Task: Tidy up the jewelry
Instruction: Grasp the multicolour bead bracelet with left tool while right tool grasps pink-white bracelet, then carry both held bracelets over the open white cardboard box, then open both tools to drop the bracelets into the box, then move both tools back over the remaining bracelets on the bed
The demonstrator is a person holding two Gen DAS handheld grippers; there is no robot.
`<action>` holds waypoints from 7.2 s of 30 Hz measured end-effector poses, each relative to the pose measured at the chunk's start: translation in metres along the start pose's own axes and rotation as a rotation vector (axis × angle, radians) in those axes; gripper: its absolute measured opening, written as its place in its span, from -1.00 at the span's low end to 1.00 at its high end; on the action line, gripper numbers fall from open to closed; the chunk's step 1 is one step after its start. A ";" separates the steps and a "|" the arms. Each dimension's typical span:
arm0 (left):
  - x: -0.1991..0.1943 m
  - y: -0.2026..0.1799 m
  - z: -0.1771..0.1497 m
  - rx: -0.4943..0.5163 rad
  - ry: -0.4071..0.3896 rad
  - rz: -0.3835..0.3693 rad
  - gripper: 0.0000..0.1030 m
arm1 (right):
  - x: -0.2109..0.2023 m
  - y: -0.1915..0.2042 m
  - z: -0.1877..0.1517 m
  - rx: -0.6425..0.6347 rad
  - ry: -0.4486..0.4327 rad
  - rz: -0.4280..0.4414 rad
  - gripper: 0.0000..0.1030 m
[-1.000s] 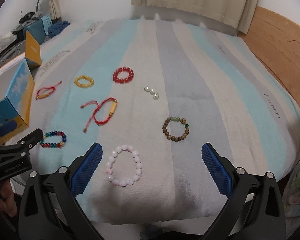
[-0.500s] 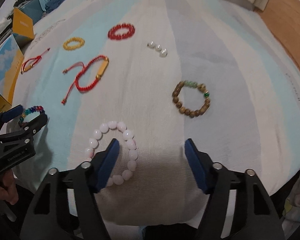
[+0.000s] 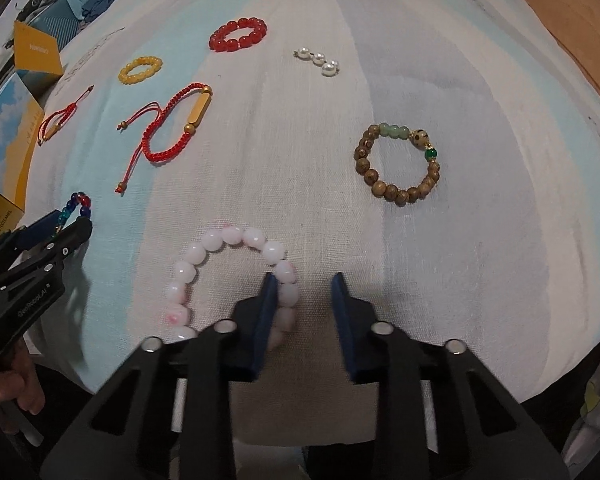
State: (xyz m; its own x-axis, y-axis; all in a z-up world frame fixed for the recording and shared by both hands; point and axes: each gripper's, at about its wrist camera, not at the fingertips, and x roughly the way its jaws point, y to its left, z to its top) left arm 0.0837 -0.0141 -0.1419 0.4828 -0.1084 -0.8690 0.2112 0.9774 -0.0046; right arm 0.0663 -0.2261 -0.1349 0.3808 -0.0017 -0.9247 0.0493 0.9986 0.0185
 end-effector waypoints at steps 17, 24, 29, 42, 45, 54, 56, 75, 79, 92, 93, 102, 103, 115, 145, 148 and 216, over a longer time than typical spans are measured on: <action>-0.023 0.004 0.008 -0.016 0.003 -0.061 -0.82 | -0.030 -0.011 0.007 0.061 -0.122 0.058 -0.81; -0.032 0.005 0.014 -0.030 -0.007 -0.068 -0.82 | -0.049 -0.016 0.008 0.092 -0.194 0.072 -0.81; -0.044 0.006 0.020 -0.034 -0.036 -0.073 -0.83 | -0.058 -0.014 0.013 0.102 -0.221 0.074 -0.81; -0.076 0.012 0.033 -0.045 -0.076 -0.077 -0.83 | -0.083 -0.003 0.024 0.104 -0.290 0.079 -0.81; -0.082 0.013 0.035 -0.045 -0.087 -0.072 -0.83 | -0.089 0.002 0.027 0.098 -0.304 0.083 -0.81; -0.102 0.021 0.046 -0.050 -0.117 -0.070 -0.83 | -0.106 0.014 0.038 0.086 -0.341 0.075 -0.81; -0.107 0.021 0.049 -0.045 -0.126 -0.066 -0.83 | -0.110 0.015 0.040 0.090 -0.343 0.075 -0.81; -0.156 0.071 0.072 -0.131 -0.203 -0.013 -0.83 | -0.138 0.066 0.068 0.035 -0.379 0.104 -0.81; -0.165 0.090 0.071 -0.161 -0.216 0.001 -0.83 | -0.144 0.087 0.076 0.008 -0.392 0.119 -0.81; -0.195 0.161 0.061 -0.273 -0.256 0.039 -0.83 | -0.159 0.175 0.096 -0.111 -0.419 0.169 -0.81; -0.196 0.168 0.058 -0.288 -0.255 0.045 -0.83 | -0.160 0.183 0.096 -0.122 -0.422 0.174 -0.81; -0.197 0.217 0.038 -0.357 -0.236 0.096 -0.83 | -0.168 0.254 0.102 -0.217 -0.433 0.225 -0.82; -0.197 0.223 0.035 -0.366 -0.232 0.101 -0.83 | -0.168 0.262 0.102 -0.229 -0.434 0.231 -0.82; -0.189 0.281 -0.003 -0.459 -0.176 0.176 -0.83 | -0.155 0.358 0.093 -0.380 -0.399 0.304 -0.82; -0.141 0.328 -0.036 -0.547 -0.004 0.260 -0.81 | -0.046 0.441 0.076 -0.492 -0.130 0.257 -0.77; -0.142 0.328 -0.036 -0.550 -0.006 0.269 -0.81 | -0.045 0.441 0.075 -0.491 -0.134 0.256 -0.77; -0.079 -0.020 0.097 -0.015 -0.148 0.031 0.88 | -0.112 -0.009 0.092 0.061 -0.414 -0.019 0.84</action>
State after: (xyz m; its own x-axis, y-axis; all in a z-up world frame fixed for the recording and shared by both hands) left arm 0.1234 -0.0424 -0.0249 0.6094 -0.1029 -0.7862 0.1823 0.9832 0.0127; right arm 0.1081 -0.2394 0.0032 0.7180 -0.0536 -0.6939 0.1097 0.9933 0.0368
